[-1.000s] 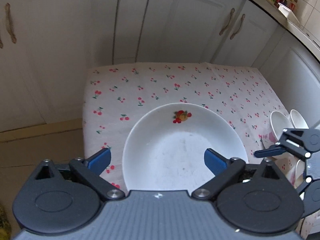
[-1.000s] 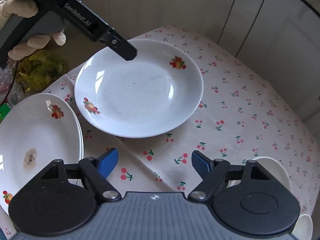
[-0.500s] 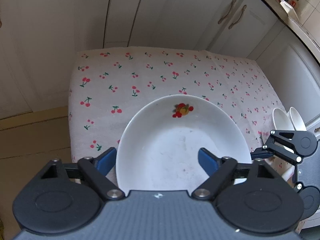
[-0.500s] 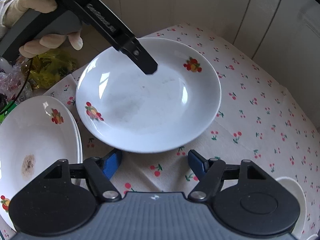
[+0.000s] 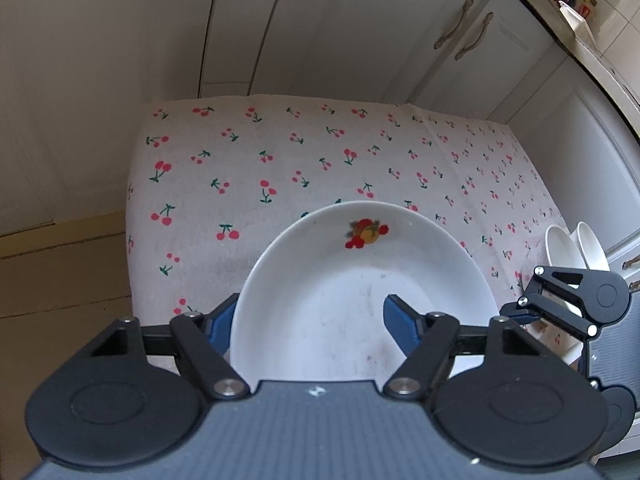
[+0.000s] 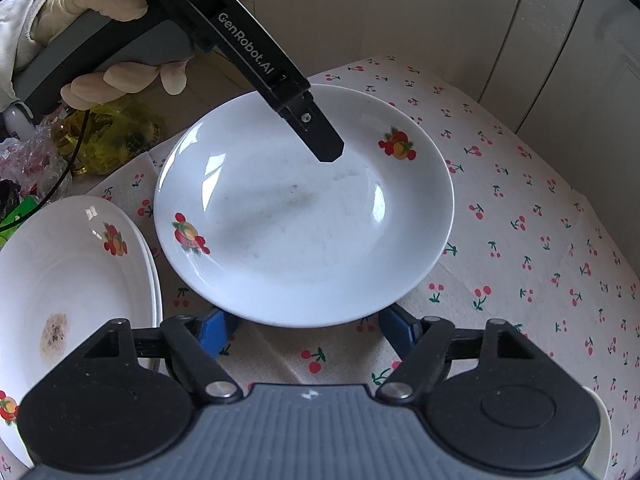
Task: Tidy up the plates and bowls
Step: 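Grasp the deep plate rim with the left gripper and lift it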
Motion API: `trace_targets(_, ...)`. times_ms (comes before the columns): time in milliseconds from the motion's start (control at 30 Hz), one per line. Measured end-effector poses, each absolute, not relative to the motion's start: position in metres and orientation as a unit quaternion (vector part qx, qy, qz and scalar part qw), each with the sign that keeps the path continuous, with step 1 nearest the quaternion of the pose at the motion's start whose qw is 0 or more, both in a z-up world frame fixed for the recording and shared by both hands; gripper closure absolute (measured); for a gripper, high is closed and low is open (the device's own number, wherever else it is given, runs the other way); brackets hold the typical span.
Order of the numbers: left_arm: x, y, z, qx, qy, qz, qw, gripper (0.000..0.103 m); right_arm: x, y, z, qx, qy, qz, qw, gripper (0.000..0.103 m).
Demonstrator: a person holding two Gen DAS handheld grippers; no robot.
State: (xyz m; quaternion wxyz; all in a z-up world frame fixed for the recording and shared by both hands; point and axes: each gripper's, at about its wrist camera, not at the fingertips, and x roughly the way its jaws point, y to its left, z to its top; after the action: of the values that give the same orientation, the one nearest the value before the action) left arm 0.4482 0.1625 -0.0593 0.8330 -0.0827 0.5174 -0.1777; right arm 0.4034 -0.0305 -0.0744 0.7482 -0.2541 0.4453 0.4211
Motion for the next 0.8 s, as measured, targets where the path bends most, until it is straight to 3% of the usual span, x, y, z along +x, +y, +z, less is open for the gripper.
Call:
trace_targets(367, 0.452, 0.168, -0.058, -0.094, 0.527, -0.182, 0.825, 0.033, 0.401, -0.028, -0.075, -0.259, 0.436, 0.425, 0.750, 0.019)
trace_targets(800, 0.465, 0.162, -0.058, -0.076, 0.567, -0.198, 0.796, 0.029, 0.403, -0.030, -0.076, -0.255, 0.431, 0.433, 0.750, 0.018)
